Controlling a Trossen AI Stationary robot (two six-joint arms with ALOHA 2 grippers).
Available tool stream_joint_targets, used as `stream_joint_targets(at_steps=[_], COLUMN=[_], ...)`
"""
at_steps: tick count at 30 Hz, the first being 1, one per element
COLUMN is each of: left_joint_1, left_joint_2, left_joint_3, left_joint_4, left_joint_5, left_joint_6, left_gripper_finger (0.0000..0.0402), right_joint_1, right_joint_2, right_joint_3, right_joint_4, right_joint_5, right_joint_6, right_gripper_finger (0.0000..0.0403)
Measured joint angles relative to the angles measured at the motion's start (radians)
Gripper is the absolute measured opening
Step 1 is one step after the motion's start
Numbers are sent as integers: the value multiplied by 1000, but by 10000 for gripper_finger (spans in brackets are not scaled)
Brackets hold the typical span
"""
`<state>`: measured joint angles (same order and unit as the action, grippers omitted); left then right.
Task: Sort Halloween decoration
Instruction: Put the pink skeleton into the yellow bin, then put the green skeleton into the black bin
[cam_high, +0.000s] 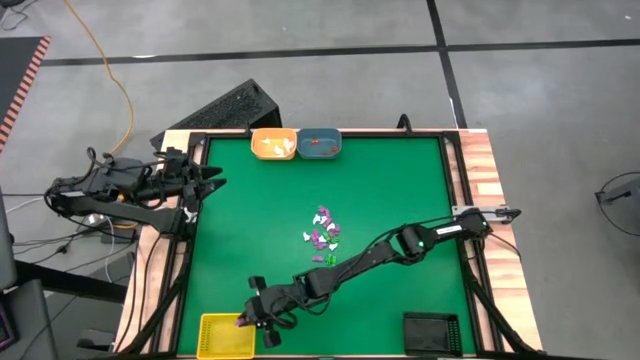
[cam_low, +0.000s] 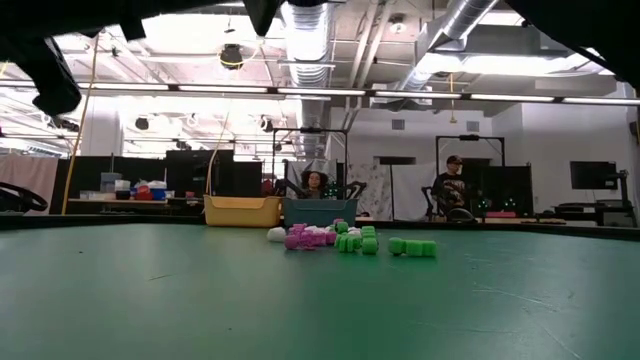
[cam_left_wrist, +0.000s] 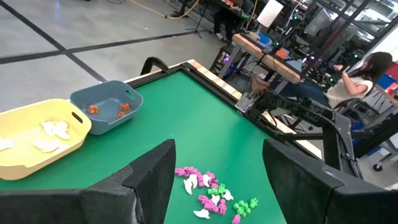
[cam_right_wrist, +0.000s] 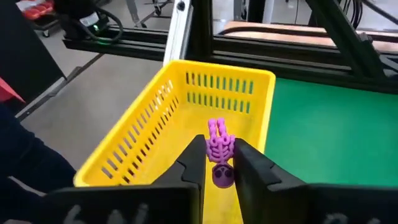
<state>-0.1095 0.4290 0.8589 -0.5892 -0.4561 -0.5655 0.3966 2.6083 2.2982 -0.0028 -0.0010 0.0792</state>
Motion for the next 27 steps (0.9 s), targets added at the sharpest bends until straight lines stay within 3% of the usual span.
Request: stream_joint_targets(at_steps=[14,19,23,27], left_joint_1=[0,0,0,0], left_joint_2=[0,0,0,0], left_joint_3=[0,0,0,0], left_joint_4=[0,0,0,1], left_joint_5=[1,1,2,7], left_joint_6=[-4,-2,0,0], left_gripper_finger=[231,231,231,231], right_joint_1=[1,-9,-31,-63], right_joint_2=[0,-41,-151,-273], right_joint_3=[0,0,1,1], right_joint_4=[4,-9,-144,-401], right_joint_5=[0,48,84,99], right_joint_6=[1,-4,-54,-77], right_gripper_finger=[124,128,123,121])
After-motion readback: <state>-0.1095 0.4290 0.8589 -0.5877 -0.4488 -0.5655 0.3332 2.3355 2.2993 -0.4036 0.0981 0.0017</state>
